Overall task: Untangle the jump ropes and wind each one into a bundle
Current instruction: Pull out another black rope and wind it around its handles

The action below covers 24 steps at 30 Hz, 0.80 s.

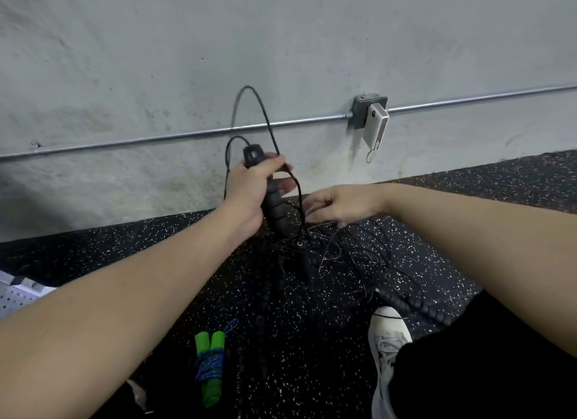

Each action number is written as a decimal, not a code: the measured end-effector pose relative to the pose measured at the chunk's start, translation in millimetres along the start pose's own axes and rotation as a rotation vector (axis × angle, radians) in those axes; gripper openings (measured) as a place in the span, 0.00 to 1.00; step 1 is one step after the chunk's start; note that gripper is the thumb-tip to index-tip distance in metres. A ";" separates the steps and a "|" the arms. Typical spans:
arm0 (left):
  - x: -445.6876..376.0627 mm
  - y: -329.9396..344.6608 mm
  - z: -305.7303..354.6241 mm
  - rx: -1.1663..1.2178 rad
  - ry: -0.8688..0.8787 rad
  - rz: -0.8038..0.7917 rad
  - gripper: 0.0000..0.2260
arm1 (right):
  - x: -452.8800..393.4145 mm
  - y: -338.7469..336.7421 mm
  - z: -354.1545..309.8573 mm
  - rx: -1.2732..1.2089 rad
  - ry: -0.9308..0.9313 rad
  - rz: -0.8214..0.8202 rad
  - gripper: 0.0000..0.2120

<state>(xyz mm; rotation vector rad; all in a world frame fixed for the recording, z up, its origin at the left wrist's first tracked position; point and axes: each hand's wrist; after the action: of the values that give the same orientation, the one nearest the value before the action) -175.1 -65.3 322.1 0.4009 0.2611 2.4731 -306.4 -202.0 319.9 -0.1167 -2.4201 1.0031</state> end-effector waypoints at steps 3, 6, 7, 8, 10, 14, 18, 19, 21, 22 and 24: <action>-0.1 -0.7 6.8 0.055 -0.027 -0.037 0.04 | -5.4 2.1 -6.4 0.060 -0.084 0.257 0.04; -5.8 -7.7 6.7 0.083 -0.033 -0.071 0.04 | -8.2 1.8 -8.5 0.060 -0.115 0.346 0.07; -7.2 -10.1 6.1 0.081 -0.036 -0.081 0.05 | -9.5 2.6 -9.4 0.038 -0.110 0.361 0.08; -8.6 -12.9 3.6 0.039 -0.033 -0.091 0.05 | -10.5 3.2 -10.6 -0.009 -0.100 0.373 0.09; -8.4 -17.2 -3.1 -0.251 0.023 -0.111 0.05 | -13.5 4.6 -15.7 -0.175 -0.075 0.380 0.08; -5.7 -24.3 -21.1 -0.972 0.209 -0.167 0.07 | -15.7 -4.7 -24.7 -0.374 -0.034 0.574 0.05; -15.8 -33.0 -31.6 -0.888 0.062 -0.117 0.08 | -14.1 -11.9 -22.7 -0.588 0.011 0.611 0.08; -15.7 -35.8 -32.6 -0.913 0.016 -0.161 0.06 | -15.3 -12.1 -23.8 -0.563 0.019 0.626 0.08; -12.6 -41.5 -37.1 -0.976 -0.061 -0.262 0.04 | -18.8 -12.9 -29.0 -0.563 0.005 0.695 0.08; -9.8 -42.0 -39.4 -0.992 -0.079 -0.306 0.05 | -21.3 -14.4 -31.6 -0.613 -0.003 0.737 0.08; -8.4 -38.2 -45.6 -1.042 -0.030 -0.354 0.09 | -24.4 -16.5 -36.5 -0.771 -0.020 0.763 0.07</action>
<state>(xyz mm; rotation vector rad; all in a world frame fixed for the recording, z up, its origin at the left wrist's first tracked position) -163.6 -44.2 267.0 -0.0629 -0.8662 1.9193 -265.6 -197.1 342.4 -1.3651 -2.6806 0.2511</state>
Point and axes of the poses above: each hand's wrist, its own x-axis away from the middle knuckle, its own y-axis out of the palm, z = x × y, and after that the axes turned 6 degrees about z, right-handed
